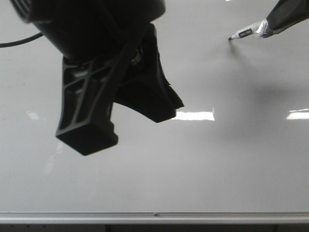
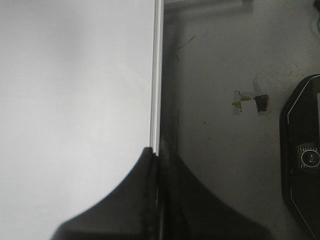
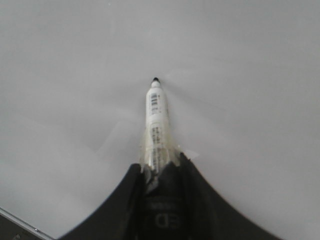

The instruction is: Write number 4 on whiteboard

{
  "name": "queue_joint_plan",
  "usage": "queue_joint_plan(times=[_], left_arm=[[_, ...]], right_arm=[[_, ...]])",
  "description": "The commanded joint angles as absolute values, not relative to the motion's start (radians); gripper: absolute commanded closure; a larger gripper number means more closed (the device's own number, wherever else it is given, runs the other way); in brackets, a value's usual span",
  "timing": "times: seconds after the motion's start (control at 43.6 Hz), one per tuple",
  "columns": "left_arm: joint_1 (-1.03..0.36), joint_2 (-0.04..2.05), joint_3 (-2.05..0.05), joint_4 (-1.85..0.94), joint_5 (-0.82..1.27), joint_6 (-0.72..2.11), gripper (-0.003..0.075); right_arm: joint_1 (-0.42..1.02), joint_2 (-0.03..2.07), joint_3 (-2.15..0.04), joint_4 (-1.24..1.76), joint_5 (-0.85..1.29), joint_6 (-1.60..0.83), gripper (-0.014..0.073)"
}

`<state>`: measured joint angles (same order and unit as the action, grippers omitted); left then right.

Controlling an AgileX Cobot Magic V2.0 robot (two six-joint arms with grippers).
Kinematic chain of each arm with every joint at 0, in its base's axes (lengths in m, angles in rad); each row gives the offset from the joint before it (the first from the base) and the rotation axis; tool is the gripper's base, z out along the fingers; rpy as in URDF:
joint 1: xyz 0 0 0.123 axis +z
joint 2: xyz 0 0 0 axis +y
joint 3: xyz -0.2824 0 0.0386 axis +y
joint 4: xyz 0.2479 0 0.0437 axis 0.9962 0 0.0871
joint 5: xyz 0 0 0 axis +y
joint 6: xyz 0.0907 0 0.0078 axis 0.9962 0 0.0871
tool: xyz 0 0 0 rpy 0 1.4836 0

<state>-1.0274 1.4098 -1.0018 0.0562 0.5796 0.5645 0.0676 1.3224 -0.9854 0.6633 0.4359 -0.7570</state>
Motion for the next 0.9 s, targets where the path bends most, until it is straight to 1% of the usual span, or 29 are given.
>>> queue_joint_plan(times=[0.0,0.275,0.551,0.666,0.872], left_arm=[[-1.027,1.373,-1.035,0.050,0.533,0.557,0.0741],[-1.027,1.373,-1.035,0.050,0.533,0.557,0.0741],[-1.027,1.373,-1.035,0.050,0.533,0.557,0.0741],[-1.027,1.373,-1.035,0.050,0.533,0.557,0.0741],[-1.027,1.373,-1.035,0.050,0.533,0.557,0.0741]], right_arm=[[0.061,1.309,-1.019,0.686,0.384,-0.758,0.0656],[0.086,1.332,-1.014,0.681,0.511,-0.760,0.0656],[0.094,1.335,-1.014,0.666,0.500,-0.758,0.0656],[0.057,1.332,-1.014,0.664,0.481,-0.733,0.0656],[-0.090,1.326,-1.014,0.664,0.498,-0.722,0.0656]])
